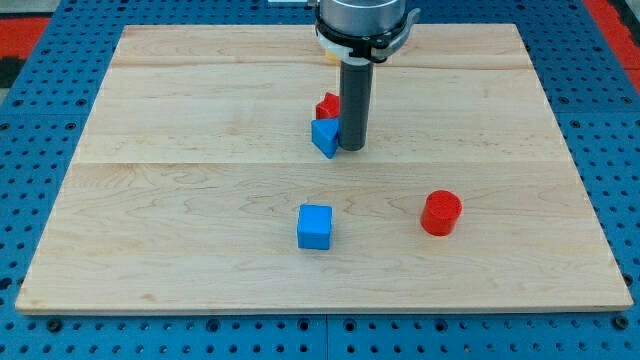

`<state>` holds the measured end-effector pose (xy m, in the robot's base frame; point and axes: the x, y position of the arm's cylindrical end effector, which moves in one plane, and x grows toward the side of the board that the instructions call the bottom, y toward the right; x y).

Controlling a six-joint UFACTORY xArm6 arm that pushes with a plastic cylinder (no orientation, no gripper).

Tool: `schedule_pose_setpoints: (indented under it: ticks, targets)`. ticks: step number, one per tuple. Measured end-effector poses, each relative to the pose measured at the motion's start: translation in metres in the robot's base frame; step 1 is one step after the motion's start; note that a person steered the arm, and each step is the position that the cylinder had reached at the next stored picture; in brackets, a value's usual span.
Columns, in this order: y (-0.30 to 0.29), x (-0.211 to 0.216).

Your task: Move your arm towards the bottom center of the board

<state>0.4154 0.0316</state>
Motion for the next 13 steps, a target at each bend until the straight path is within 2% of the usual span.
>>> schedule_pose_setpoints:
  ticks: [1,2,3,6,7,8,9,10,12,13]
  targets:
    - [0.004,0.008]
    - [0.043,0.024]
    - [0.039,0.042]
    - [-0.067,0.049]
    - [-0.131,0.067]
    - [-0.171,0.107]
    - [-0.172,0.150]
    - [-0.136,0.162]
    - [-0.018,0.162]
    - [0.023,0.161]
